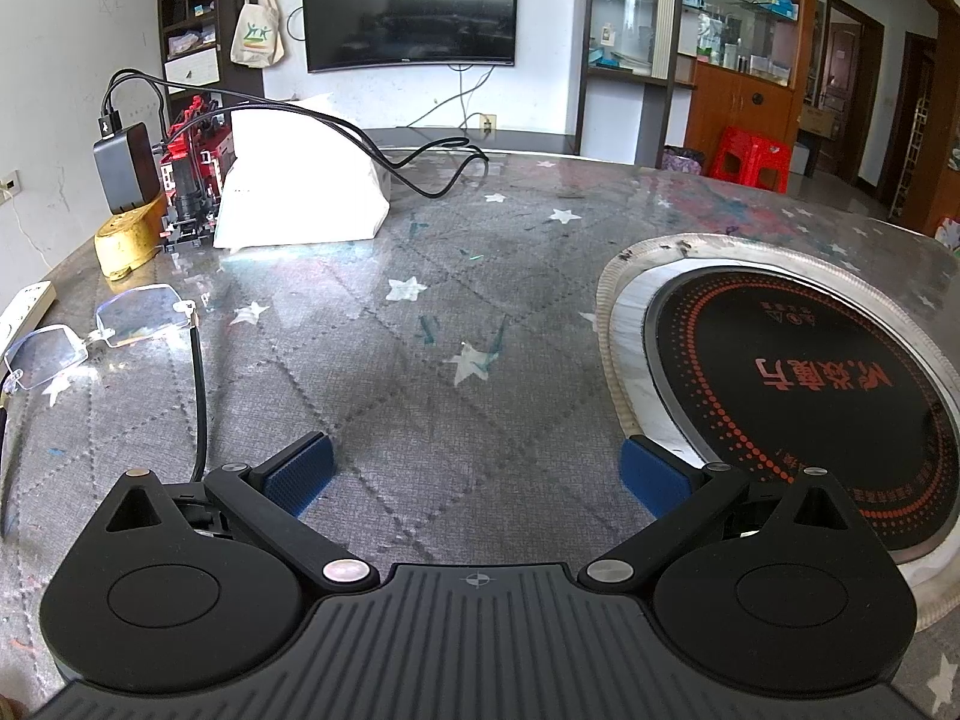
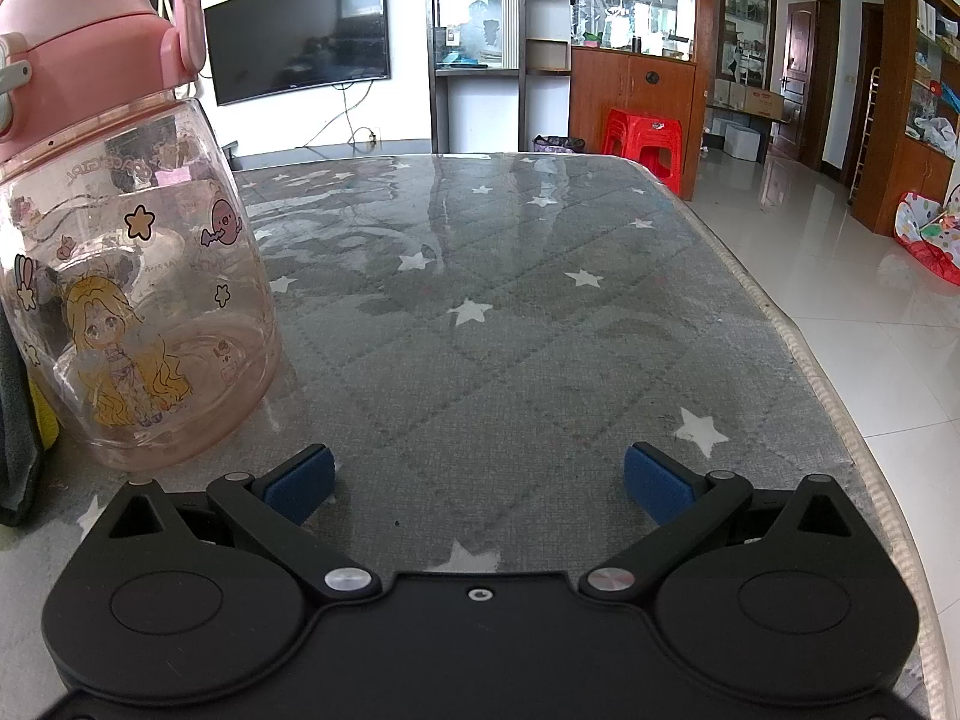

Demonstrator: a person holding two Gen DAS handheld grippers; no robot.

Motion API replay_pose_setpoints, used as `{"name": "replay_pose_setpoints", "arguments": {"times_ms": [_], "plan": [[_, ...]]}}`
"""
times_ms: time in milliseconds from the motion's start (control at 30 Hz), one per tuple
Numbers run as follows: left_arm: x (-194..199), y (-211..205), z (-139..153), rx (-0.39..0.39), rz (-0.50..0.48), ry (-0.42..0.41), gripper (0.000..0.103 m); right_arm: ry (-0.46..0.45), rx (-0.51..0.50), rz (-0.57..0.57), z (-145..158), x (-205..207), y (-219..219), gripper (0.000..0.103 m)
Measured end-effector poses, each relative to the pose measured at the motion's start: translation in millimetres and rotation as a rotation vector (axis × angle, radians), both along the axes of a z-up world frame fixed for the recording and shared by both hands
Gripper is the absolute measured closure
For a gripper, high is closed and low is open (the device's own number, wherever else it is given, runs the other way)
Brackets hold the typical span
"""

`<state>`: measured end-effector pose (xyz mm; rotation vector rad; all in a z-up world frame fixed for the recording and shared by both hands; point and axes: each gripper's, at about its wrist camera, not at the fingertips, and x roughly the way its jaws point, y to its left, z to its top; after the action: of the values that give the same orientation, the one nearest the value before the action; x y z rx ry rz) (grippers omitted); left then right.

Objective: Clean container

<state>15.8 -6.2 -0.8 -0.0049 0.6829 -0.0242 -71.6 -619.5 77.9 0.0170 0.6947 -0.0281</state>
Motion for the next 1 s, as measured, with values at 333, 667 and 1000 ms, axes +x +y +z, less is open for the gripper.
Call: {"name": "replay_pose_setpoints", "arguments": {"times_ms": [333,667,1000], "plan": [[-0.1,0.1,0.3,-0.001,0.0,0.0,0.0,-0.001,0.001,0.0,0.3,-1.1,3.1,0.0],[0.0,0.5,0.2,-0.001,0.0,0.0,0.0,0.0,0.0,0.0,0.4,1.2,0.5,0.0],[-0.1,0.1,0.5,-0.001,0.0,0.0,0.0,0.0,0.0,0.0,0.7,0.2,3.9,0.0]]}}
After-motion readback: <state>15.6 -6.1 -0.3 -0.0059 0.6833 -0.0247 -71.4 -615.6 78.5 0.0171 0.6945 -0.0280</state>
